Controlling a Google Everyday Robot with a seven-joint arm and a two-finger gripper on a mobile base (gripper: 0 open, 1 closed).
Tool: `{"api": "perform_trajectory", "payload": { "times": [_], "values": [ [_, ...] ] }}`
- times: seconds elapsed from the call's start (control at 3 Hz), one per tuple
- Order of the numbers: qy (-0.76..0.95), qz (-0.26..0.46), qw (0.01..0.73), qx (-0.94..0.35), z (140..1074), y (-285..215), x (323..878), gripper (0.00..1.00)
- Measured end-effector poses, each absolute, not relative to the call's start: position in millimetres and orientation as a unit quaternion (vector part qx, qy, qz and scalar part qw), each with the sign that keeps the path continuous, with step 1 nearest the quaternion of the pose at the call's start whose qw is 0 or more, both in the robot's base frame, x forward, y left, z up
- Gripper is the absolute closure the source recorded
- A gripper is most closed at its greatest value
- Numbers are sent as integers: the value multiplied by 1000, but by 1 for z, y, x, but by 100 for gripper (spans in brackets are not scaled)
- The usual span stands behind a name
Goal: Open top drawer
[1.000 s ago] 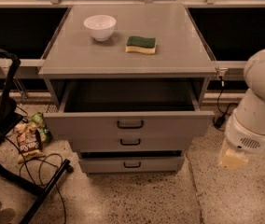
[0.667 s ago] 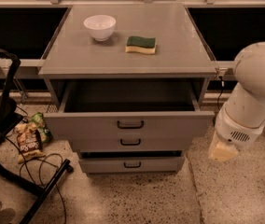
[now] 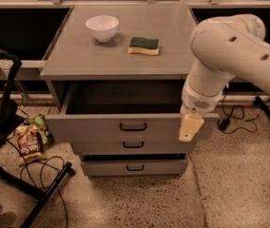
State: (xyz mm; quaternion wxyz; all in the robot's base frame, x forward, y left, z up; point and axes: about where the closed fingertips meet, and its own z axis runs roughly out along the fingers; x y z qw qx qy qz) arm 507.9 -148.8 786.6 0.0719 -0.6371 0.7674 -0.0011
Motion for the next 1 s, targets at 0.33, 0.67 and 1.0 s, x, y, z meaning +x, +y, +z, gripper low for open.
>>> {"api": "perform_trajectory", "payload": {
  "times": [0.33,0.67,1.0],
  "values": [
    [761,-3,79,-644,776,-130,542,0],
    [764,18,67,-642,740,-122,569,0],
    [767,41,54,-638,711,-121,579,0]
  ]
}}
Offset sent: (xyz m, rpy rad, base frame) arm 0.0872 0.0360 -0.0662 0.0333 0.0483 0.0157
